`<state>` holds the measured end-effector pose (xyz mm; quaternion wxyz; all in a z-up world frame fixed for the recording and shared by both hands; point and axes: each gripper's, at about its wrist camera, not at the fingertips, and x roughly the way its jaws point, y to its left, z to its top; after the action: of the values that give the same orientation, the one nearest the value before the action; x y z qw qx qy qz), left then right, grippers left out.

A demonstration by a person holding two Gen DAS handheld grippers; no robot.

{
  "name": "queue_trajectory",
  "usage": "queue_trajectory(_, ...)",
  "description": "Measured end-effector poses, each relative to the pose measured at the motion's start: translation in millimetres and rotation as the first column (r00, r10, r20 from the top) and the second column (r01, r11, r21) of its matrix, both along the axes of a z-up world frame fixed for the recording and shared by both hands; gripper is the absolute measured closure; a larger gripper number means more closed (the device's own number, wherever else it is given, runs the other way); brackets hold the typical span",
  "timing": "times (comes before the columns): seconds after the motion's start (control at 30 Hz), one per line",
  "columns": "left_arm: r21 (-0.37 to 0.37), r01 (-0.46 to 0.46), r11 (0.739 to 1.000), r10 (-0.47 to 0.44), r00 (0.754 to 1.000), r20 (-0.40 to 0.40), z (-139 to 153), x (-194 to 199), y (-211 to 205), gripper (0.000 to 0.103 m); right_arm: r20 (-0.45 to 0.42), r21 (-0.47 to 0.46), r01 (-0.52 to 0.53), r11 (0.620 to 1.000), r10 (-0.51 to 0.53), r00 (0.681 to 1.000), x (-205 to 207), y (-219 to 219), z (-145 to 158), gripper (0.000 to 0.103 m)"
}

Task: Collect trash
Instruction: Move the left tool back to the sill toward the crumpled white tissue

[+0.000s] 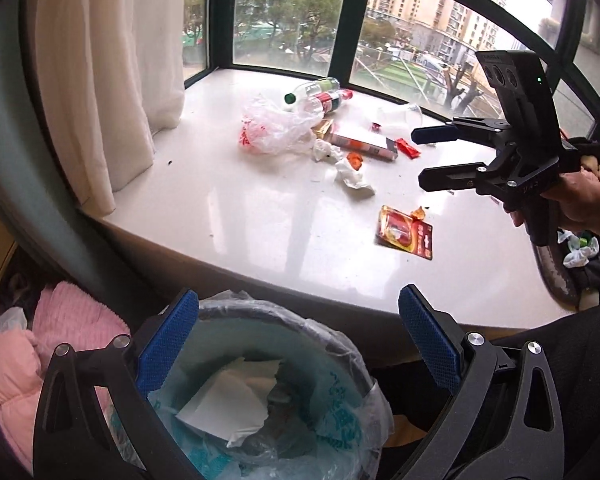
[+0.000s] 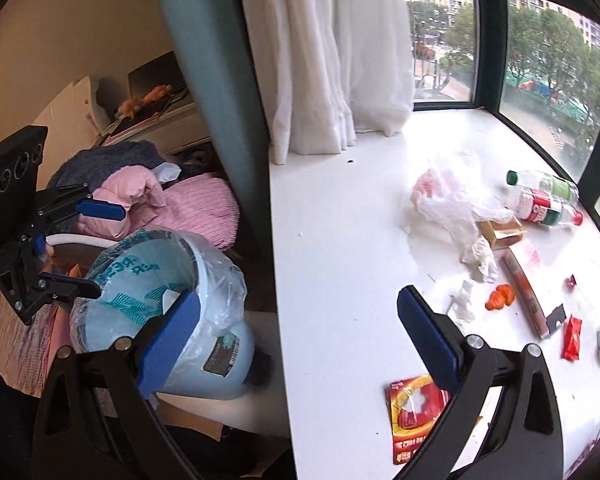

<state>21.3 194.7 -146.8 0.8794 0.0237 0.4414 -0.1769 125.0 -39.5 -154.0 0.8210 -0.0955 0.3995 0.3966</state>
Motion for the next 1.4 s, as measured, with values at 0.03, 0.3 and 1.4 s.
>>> queue_trajectory(0.03,-0.001,0.017,1.000,-0.017,1.000,0.002,0,5,-6,0.006,0.001,0.000,0.022,1.000,-0.022,1.000,1,-10,-1,0.007)
queue_trajectory(0.3,-0.001,0.140,0.990,-0.140,0.990,0.013,4,38,-57,0.006,0.012,-0.012,0.168,0.986,-0.168,0.986,6,-74,-1,0.007)
queue_trajectory(1.4,0.054,0.300,0.953,-0.299,0.954,-0.015,-34,196,-209,0.006,0.062,-0.068,0.266,0.961,-0.262,0.963,108,-194,-21,0.007)
